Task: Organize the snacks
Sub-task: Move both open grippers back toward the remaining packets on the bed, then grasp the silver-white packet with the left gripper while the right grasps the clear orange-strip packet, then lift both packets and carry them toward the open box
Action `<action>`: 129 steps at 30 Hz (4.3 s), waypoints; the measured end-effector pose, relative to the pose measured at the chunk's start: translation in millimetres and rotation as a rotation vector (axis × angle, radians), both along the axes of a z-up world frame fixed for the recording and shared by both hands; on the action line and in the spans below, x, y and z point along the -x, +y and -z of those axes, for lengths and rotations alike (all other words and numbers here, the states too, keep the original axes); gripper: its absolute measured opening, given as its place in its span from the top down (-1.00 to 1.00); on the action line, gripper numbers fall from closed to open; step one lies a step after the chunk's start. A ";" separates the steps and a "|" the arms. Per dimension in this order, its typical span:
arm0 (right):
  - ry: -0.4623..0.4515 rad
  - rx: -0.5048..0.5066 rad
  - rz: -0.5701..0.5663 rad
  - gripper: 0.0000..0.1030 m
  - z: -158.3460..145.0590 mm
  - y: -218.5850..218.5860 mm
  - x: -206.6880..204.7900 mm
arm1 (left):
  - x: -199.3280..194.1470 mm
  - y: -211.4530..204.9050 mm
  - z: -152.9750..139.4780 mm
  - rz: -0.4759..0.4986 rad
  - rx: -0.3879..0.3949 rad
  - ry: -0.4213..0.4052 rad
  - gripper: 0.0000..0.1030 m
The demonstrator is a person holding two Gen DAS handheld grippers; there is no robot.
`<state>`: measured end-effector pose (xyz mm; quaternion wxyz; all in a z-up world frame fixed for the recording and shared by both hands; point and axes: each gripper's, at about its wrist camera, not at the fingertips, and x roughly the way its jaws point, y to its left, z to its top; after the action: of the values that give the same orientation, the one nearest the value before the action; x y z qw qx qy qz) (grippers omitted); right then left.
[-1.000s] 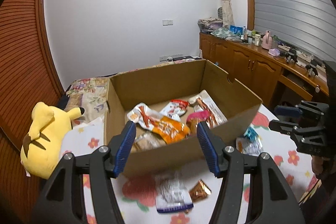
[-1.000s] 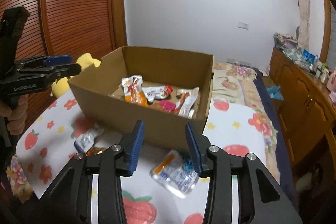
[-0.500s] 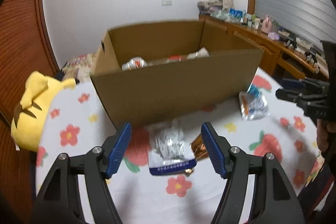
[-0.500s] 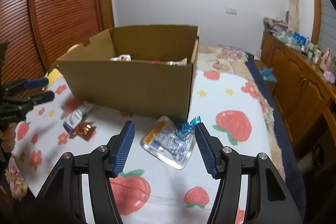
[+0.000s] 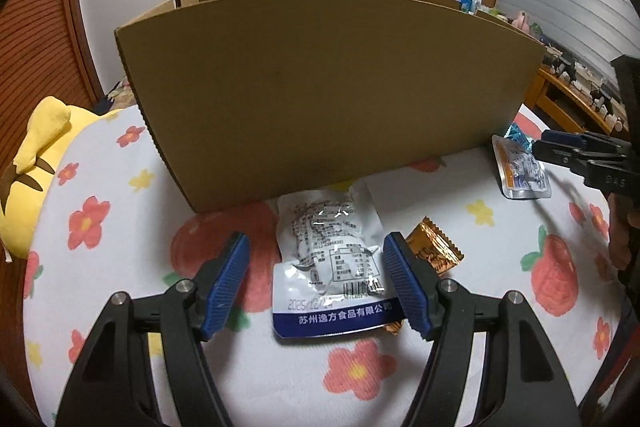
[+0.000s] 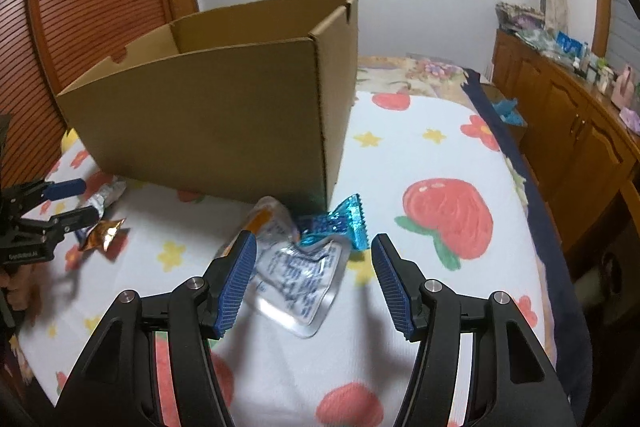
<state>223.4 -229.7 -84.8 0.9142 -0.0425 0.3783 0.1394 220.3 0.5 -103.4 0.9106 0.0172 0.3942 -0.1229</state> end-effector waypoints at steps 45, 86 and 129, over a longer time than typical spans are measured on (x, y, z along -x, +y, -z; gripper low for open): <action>0.083 0.090 -0.098 -0.52 27.2 29.3 -10.9 | -15.4 0.8 -7.5 0.008 0.008 0.092 -0.92; 0.072 0.069 -0.145 0.17 21.2 34.5 3.8 | -1.2 -0.6 -5.3 0.038 -0.028 0.087 -0.18; -0.079 0.025 -0.264 1.00 -28.5 65.6 64.3 | 34.8 17.4 -37.6 0.035 0.013 -0.053 -0.18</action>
<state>159.2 -164.1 -56.2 0.9014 -0.1087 0.3350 0.2518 185.5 17.9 -65.7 0.9186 0.0214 0.3687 -0.1407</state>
